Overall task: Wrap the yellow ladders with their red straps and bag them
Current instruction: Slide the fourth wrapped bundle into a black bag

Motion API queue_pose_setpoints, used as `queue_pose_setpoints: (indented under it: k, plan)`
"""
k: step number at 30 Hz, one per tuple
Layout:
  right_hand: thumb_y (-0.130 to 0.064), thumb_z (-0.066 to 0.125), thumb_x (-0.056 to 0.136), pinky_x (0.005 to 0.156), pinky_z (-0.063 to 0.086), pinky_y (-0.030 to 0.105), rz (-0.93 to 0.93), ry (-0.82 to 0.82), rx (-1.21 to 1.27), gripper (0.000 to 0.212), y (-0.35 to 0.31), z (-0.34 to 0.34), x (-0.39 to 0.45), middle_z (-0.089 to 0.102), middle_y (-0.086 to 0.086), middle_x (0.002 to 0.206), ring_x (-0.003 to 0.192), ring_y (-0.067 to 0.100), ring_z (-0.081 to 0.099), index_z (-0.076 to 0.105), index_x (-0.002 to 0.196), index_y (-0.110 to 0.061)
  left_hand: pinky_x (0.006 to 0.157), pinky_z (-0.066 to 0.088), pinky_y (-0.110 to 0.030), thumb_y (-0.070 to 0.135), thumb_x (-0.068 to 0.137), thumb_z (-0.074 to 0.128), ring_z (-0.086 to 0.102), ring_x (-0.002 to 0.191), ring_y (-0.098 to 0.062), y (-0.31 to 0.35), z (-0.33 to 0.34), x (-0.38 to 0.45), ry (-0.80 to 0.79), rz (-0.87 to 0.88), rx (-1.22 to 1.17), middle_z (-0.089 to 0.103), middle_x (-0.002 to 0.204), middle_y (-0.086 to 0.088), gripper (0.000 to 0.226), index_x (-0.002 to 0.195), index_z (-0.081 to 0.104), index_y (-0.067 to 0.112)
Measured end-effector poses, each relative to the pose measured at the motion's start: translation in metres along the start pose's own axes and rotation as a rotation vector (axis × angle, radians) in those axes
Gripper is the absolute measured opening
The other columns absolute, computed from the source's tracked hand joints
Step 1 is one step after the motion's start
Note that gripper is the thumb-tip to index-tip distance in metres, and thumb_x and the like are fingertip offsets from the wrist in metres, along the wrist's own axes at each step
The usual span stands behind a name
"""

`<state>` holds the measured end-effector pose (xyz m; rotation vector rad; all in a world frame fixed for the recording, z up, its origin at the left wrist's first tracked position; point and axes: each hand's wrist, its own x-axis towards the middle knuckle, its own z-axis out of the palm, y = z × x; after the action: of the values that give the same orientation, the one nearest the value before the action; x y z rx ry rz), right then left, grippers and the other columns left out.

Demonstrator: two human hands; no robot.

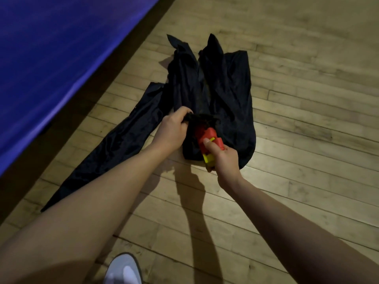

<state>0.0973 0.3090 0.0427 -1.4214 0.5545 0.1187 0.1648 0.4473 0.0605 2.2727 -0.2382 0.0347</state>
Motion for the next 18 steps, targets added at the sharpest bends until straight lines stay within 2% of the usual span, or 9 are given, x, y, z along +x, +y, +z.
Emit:
queue_pose_setpoints:
  k: [3, 6, 10, 13, 16, 18]
  plan:
    - [-0.026, 0.069, 0.087, 0.043, 0.039, 0.023, -0.077, 0.043, 0.004, 0.025, -0.013, -0.005, -0.001, 0.048, 0.006, 0.064, 0.053, 0.013, 0.049, 0.057, 0.077, -0.007, 0.068, 0.049, -0.035, 0.002, 0.095, 0.046, 0.061, 0.084, -0.022, 0.021, 0.001, 0.013, 0.084, -0.016, -0.080, 0.064, 0.092, -0.007, 0.022, 0.109, 0.059, 0.012]
    - [-0.030, 0.070, 0.086, 0.053, 0.043, 0.025, -0.170, 0.087, -0.041, 0.027, -0.026, -0.014, 0.002, 0.053, 0.005, 0.067, 0.058, 0.011, 0.052, 0.060, 0.079, -0.006, 0.071, 0.045, -0.031, 0.001, 0.095, 0.044, 0.058, 0.084, -0.018, 0.055, 0.006, 0.030, 0.145, 0.003, -0.148, 0.061, 0.090, -0.003, 0.019, 0.107, 0.057, 0.008]
    - [-0.033, 0.071, 0.084, 0.058, 0.047, 0.033, -0.226, 0.141, -0.123, 0.026, -0.033, -0.028, 0.005, 0.057, 0.000, 0.065, 0.062, 0.015, 0.057, 0.058, 0.073, -0.013, 0.080, 0.044, -0.030, -0.002, 0.093, 0.045, 0.057, 0.089, -0.020, 0.092, 0.017, 0.035, 0.024, 0.178, -0.158, 0.058, 0.095, -0.006, 0.020, 0.107, 0.058, 0.005]
    - [-0.022, 0.067, 0.082, 0.061, 0.048, 0.040, -0.243, 0.217, -0.185, 0.019, -0.035, -0.040, 0.008, 0.059, 0.003, 0.063, 0.063, 0.020, 0.057, 0.058, 0.068, -0.012, 0.087, 0.044, -0.032, -0.002, 0.089, 0.051, 0.054, 0.096, -0.022, 0.100, 0.031, 0.024, -0.069, 0.275, -0.033, 0.049, 0.100, -0.004, 0.025, 0.109, 0.064, 0.007]
    - [-0.013, 0.061, 0.084, 0.064, 0.046, 0.037, -0.243, 0.288, -0.215, 0.010, -0.034, -0.053, 0.016, 0.064, 0.008, 0.069, 0.069, 0.026, 0.060, 0.063, 0.079, -0.005, 0.086, 0.046, -0.038, 0.002, 0.089, 0.053, 0.054, 0.095, -0.022, 0.095, 0.042, 0.011, -0.098, 0.262, -0.017, 0.047, 0.099, 0.000, 0.024, 0.110, 0.065, 0.010]
    - [-0.022, 0.061, 0.082, 0.060, 0.046, 0.034, -0.206, 0.317, -0.233, 0.016, -0.033, -0.061, 0.021, 0.066, 0.008, 0.074, 0.070, 0.027, 0.062, 0.064, 0.083, -0.006, 0.086, 0.046, -0.042, 0.002, 0.091, 0.049, 0.054, 0.097, -0.024, 0.090, 0.048, 0.007, -0.069, 0.203, -0.021, 0.048, 0.104, -0.001, 0.029, 0.115, 0.060, 0.013]
